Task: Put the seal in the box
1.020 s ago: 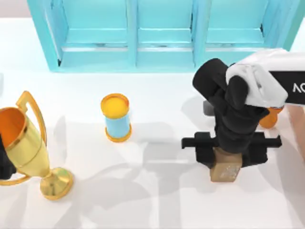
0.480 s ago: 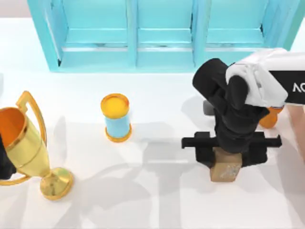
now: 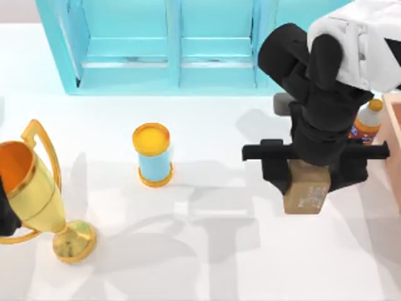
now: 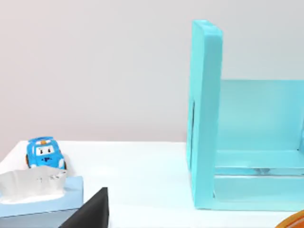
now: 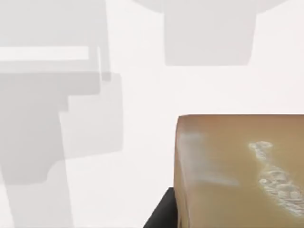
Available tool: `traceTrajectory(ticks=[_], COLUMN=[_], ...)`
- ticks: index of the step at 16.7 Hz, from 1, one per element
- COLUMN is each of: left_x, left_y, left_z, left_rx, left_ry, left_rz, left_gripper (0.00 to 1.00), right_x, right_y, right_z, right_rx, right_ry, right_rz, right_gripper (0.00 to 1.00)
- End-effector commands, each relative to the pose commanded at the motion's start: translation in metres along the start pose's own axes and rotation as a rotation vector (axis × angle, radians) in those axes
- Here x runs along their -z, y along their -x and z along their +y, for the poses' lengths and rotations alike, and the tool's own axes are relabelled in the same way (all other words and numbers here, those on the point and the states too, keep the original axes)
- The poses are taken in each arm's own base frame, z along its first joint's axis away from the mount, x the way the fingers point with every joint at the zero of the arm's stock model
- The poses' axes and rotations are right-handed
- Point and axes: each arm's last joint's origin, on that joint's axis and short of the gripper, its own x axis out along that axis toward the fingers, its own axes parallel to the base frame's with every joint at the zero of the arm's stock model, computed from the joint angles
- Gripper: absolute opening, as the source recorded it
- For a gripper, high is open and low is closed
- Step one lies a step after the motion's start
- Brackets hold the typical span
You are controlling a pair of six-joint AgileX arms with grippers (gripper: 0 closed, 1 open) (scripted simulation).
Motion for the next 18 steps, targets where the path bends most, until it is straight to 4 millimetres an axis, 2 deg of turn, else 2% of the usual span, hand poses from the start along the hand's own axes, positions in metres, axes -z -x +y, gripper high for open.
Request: traceTrajectory(ticks=[3, 7, 10, 12, 14, 18], left_x=[0.0, 0.0, 0.0, 0.0, 0.0, 0.0], left_y=[0.0, 0.0, 0.0, 0.0, 0.0, 0.0], left_z=[0.0, 0.0, 0.0, 0.0, 0.0, 0.0], left_rx=[0.0, 0.0, 0.0, 0.0, 0.0, 0.0], left_ry=[0.0, 0.0, 0.0, 0.0, 0.0, 0.0], left_rz=[0.0, 0.0, 0.0, 0.0, 0.0, 0.0], left_gripper=[1.0, 1.0, 1.0, 1.0, 1.0, 1.0], right_x=[0.002, 0.002, -0.011, -0.025, -0.039, -0.055], right_y=[0.02, 0.019, 0.022, 0.027, 0.031, 0.041], right_z=[-0.001, -0.001, -0.02, -0.047, -0.083, -0.172], right_rx=[-0.009, -0.008, -0.01, -0.011, -0.01, -0.008], right_ry=[0.005, 0.004, 0.002, -0.003, -0.006, -0.002], right_rz=[-0.013, -0.01, -0.006, 0.001, 0.01, 0.023], right_gripper=[0.0, 0.0, 0.0, 0.0, 0.0, 0.0])
